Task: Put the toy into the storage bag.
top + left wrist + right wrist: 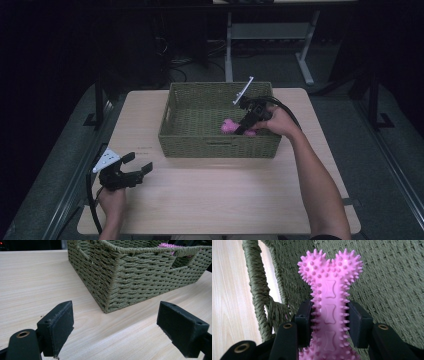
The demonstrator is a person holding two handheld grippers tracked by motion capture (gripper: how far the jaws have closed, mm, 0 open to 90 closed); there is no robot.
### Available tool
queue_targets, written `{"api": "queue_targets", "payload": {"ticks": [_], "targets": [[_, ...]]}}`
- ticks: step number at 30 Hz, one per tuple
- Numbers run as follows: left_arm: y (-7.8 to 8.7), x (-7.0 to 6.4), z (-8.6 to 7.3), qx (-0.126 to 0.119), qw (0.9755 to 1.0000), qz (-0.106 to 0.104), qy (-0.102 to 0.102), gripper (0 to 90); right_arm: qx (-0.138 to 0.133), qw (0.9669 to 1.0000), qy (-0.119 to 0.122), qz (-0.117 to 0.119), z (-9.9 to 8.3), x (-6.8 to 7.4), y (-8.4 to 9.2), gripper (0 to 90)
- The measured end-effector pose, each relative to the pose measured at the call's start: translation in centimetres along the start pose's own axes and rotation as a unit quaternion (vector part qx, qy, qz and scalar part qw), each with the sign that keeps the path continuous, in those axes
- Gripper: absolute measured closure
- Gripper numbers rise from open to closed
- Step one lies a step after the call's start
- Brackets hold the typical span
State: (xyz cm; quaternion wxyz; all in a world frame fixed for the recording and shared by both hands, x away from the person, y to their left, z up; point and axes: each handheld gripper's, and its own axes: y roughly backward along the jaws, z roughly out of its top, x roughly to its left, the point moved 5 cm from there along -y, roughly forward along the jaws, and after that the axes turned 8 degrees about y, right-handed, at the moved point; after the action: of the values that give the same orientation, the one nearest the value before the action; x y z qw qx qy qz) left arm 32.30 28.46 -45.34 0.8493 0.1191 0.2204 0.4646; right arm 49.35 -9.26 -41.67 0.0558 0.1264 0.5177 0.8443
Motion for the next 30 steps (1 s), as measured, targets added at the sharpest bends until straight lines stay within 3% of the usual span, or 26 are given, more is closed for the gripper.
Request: {"api": "queue_targets", "payload": {"ticks": [8, 12, 18, 30], "targets": [[0.0, 0.0, 0.0, -0.002, 1.0000, -0.001, 0.001, 13.6, -0.001, 1.0000, 0.002, 0.005, 0.3, 0.1, -0.4, 55.7], [0.0, 0.0, 0.0, -0.002, 1.0000, -0.001, 0.002, 13.6, -0.021, 0.9998, -0.004, 0.005, 0.7, 0.0, 0.0, 55.8], [0.0, -0.1, 0.0, -0.001, 1.0000, -0.002, 0.002, 13.6, -0.008, 1.0000, -0.003, 0.000, 0.4, 0.2, 0.2, 53.8], [-0.1, -0.2, 0.0, -0.001, 1.0000, -0.007, 0.003, 13.6, -0.019, 0.9997, -0.006, -0.012, 0.0, 0.7, 0.9, 47.9]]}}
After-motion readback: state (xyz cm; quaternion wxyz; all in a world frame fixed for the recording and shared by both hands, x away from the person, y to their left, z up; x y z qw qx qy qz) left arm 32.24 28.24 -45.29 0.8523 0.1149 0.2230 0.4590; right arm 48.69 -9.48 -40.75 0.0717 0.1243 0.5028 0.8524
